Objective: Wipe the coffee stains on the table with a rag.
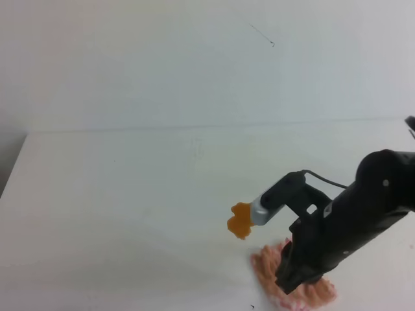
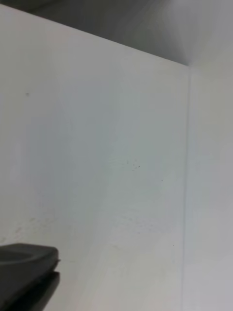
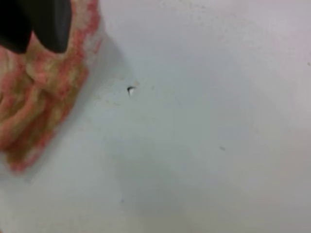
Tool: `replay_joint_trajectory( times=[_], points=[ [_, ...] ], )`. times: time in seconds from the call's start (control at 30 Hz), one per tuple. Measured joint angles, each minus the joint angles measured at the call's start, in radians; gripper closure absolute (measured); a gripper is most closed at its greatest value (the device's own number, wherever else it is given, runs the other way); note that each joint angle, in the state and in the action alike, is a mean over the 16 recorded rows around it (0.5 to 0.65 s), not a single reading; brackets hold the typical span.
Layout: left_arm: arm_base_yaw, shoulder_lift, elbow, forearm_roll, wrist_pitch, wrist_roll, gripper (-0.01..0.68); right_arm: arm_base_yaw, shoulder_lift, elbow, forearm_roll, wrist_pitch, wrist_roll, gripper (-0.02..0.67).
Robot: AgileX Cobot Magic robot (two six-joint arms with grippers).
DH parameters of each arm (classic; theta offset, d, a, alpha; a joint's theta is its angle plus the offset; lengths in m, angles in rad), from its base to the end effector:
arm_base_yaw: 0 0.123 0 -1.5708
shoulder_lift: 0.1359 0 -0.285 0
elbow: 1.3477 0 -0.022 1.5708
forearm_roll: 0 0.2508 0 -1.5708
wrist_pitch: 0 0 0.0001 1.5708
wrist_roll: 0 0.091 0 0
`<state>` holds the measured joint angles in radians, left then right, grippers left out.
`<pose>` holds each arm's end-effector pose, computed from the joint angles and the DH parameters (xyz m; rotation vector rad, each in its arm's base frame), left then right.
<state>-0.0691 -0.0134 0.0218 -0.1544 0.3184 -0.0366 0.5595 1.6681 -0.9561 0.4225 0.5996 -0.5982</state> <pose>0.0533 -0.0081 0.1781 -0.0691 1.8109 -0.2230 0.2563 0.1854 0.1895 -1.1392 2.5223 0.4063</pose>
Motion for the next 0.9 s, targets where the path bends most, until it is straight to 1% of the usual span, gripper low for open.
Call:
replay_joint_trajectory(
  times=[0.2, 0.3, 0.33, 0.43, 0.7, 0.8, 0.9],
  points=[
    [0.000, 0.000, 0.003, 0.000, -0.001, 0.000, 0.673, 0.003, 0.106, -0.067, -0.076, 0.048, 0.011, 0.371],
    [0.000, 0.000, 0.003, 0.000, -0.001, 0.000, 0.673, 0.003, 0.146, -0.082, -0.107, 0.052, 0.007, 0.337],
    [0.000, 0.000, 0.003, 0.000, -0.001, 0.000, 0.673, 0.003, 0.157, -0.085, -0.114, 0.052, 0.006, 0.339],
    [0.000, 0.000, 0.003, 0.000, -0.001, 0.000, 0.673, 0.003, 0.186, -0.090, -0.129, 0.050, 0.000, 0.379],
    [0.001, 0.008, -0.014, 0.000, 0.005, 0.000, 0.674, 0.003, 0.237, -0.103, -0.140, 0.052, -0.021, 0.541],
    [0.002, 0.013, -0.022, 0.000, 0.008, 0.000, 0.674, 0.003, 0.246, -0.126, -0.152, 0.058, -0.023, 0.600],
    [0.002, 0.013, -0.022, 0.000, 0.008, 0.000, 0.674, 0.003, 0.250, -0.169, -0.171, 0.064, -0.023, 0.641]
  ],
)
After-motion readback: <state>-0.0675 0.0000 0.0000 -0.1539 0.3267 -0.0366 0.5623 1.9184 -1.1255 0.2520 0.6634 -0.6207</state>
